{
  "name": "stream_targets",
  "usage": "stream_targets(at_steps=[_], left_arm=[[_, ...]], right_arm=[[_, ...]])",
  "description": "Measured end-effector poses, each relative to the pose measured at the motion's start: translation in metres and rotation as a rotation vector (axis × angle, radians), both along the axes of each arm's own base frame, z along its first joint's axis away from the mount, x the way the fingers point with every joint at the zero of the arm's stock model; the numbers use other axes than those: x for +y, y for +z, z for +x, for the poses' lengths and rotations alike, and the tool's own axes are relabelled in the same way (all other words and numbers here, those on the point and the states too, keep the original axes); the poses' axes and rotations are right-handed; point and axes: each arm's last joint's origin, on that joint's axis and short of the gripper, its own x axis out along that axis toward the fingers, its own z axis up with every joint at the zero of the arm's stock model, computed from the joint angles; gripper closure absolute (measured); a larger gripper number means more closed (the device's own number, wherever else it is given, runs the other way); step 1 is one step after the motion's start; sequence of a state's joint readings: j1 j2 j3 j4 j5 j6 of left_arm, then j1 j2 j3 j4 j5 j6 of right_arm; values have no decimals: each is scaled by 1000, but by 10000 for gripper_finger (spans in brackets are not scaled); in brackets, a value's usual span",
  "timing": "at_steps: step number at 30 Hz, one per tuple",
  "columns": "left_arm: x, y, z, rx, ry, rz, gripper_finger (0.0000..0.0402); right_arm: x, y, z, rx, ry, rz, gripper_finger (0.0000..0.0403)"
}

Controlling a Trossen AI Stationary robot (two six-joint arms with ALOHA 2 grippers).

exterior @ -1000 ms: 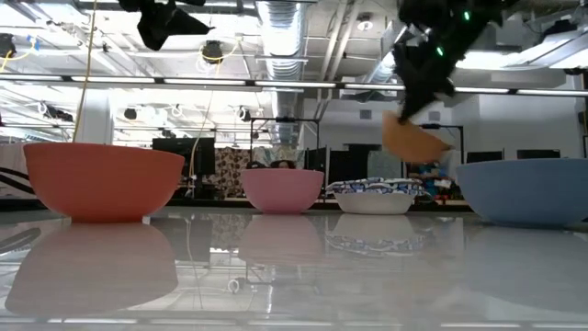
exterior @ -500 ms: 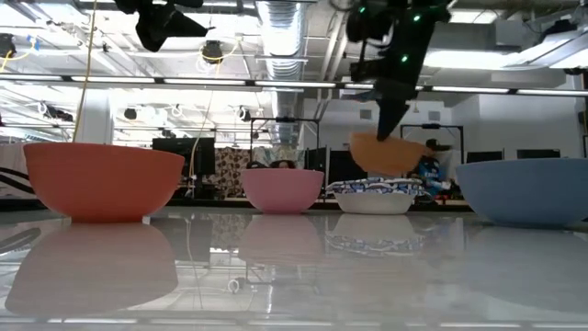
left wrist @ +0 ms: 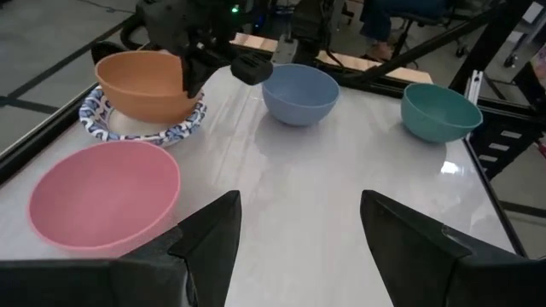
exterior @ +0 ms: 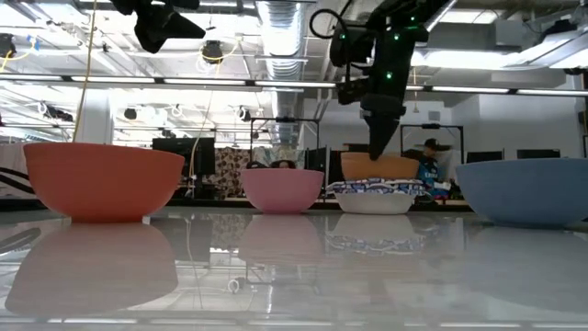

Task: Nest bowls inside each other
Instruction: Stack the light orange bowl into the stacked white paper bowl, then stack the blue bowl into the light orange bowl

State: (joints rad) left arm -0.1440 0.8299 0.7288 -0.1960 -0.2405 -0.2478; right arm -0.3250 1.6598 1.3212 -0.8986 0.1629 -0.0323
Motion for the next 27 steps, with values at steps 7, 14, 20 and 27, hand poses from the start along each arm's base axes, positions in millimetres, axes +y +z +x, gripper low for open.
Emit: stream_targets(at_steps=[7, 14, 20, 27], left_arm=[[0, 0, 0, 5, 1, 0, 170], [0, -1, 0, 10, 1, 1, 170], [0, -3, -1, 32, 4, -5, 170], [0, -3, -1, 33, 4, -5, 170]], right_arm=[[-2, 2, 0, -29, -17, 4, 379], [-5, 1, -1, -32, -30, 33, 336], [-7, 2, -1, -37, -34, 34, 314], [-4, 19, -9, -100, -35, 9, 310]])
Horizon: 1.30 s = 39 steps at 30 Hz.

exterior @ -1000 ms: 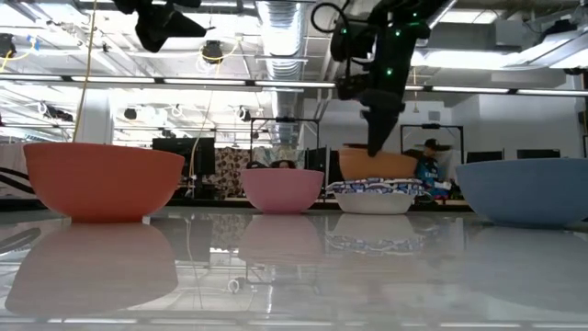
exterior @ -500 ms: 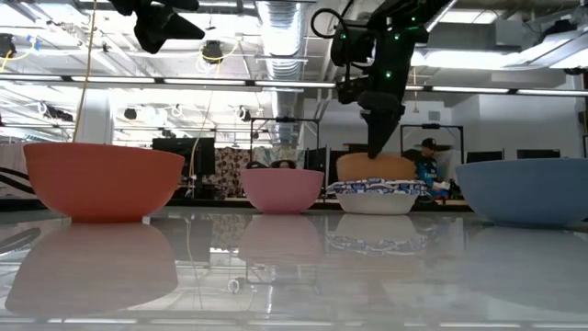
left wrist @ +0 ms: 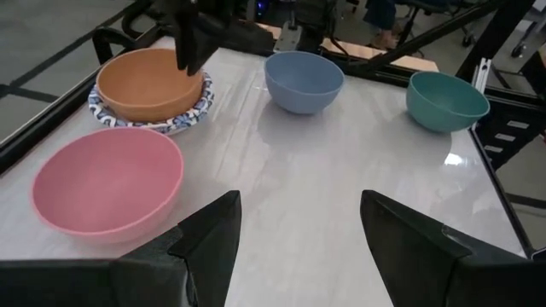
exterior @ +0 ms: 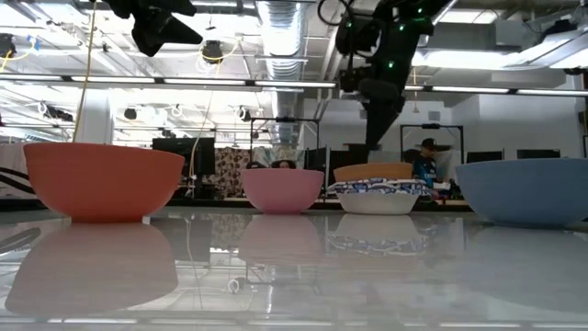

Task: Nest bowls inside each other
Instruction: Stack the blue bowl into the light orange bowl

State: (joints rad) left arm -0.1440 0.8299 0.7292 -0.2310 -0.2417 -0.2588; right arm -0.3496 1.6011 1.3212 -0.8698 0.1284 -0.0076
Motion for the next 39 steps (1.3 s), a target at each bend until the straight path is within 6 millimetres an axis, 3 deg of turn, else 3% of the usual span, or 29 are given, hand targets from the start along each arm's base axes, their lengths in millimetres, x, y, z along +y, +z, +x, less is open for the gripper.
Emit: stream_targets(at_steps=[4, 8, 14, 17, 20, 24, 31, 39], left_arm=[[0, 0, 0, 5, 0, 1, 170], [-1, -2, -1, 24, -7, 5, 170], [-6, -1, -1, 17, -36, 8, 170], [-8, 1, -1, -10, -44, -1, 170], [-10, 2, -1, -19, -51, -8, 170], [-11, 2, -1, -19, -57, -15, 170], [-14, 2, -1, -19, -72, -20, 170], [-16, 1, -2, -16, -81, -19, 170]], right_arm=[[12, 21, -10, -65, 5, -5, 310], [43, 36, -34, -102, 10, 41, 310], [86, 14, -83, -47, -185, 169, 310], [98, -5, -104, 6, -379, 214, 310], [103, -18, -124, 62, -600, 205, 310], [107, -17, -140, 74, -731, 105, 310], [104, -18, -145, 75, -815, 76, 310], [103, -48, -147, 213, -829, 86, 292]])
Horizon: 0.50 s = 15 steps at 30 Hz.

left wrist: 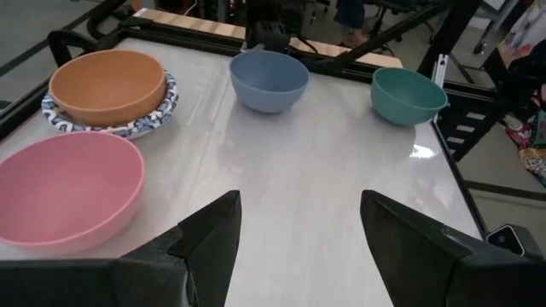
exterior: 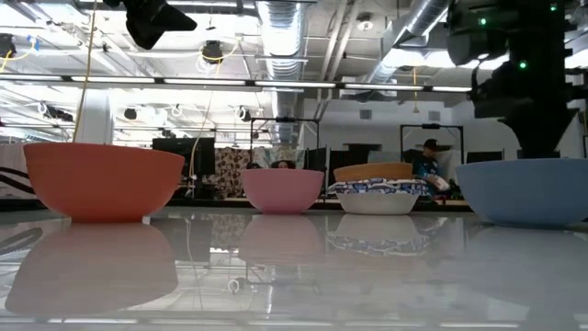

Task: Nest bowls inside each other
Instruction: Stack the blue bowl into the light orange bowl

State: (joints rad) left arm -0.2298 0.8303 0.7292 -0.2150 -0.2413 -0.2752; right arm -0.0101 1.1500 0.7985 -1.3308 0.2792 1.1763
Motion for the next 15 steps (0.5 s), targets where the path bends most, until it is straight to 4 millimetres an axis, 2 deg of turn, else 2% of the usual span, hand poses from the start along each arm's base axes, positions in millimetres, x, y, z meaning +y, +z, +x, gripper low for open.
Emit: stream_targets(at_steps=[9, 15], left_arm=[[0, -2, -1, 18, 0, 5, 170], [0, -2, -1, 22, 0, 6, 170]], right_arm=[[1, -6, -3, 20, -5, 17, 202], [1, -6, -2, 12, -6, 17, 191]])
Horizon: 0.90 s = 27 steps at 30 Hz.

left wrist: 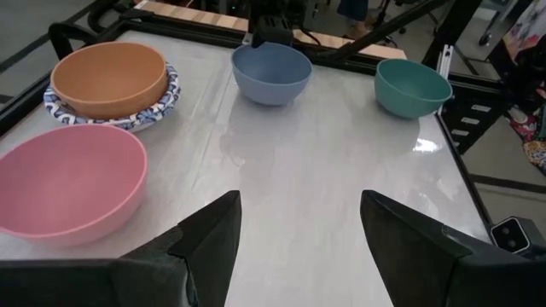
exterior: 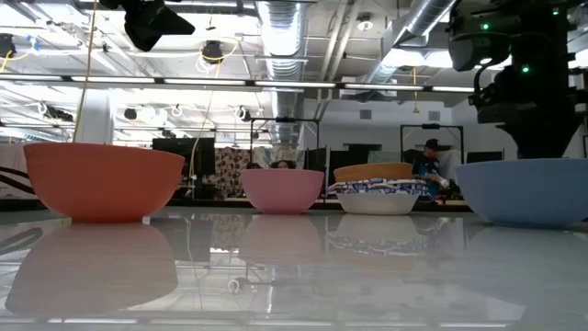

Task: Nest bowls inside each other
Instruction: Stack the blue bowl into the light orange bowl

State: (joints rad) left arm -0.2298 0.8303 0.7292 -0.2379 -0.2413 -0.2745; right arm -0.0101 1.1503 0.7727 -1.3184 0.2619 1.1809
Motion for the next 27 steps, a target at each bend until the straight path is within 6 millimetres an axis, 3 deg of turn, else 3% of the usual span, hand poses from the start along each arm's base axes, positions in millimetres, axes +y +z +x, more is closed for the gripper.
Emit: stream_targets(at_steps=[13, 16, 22, 27], left_arm=[[0, -1, -1, 15, 1, 3, 170], [0, -1, 0, 15, 0, 2, 170], [0, -1, -1, 16, 1, 2, 170], [0, -2, 0, 16, 1, 1, 170]], right_arm=[[-2, -22, 0, -44, -21, 13, 220], [-3, -23, 1, -61, -36, 34, 255], [-6, -21, 3, -86, -45, 56, 380], [-9, -22, 7, -126, -43, 82, 383]])
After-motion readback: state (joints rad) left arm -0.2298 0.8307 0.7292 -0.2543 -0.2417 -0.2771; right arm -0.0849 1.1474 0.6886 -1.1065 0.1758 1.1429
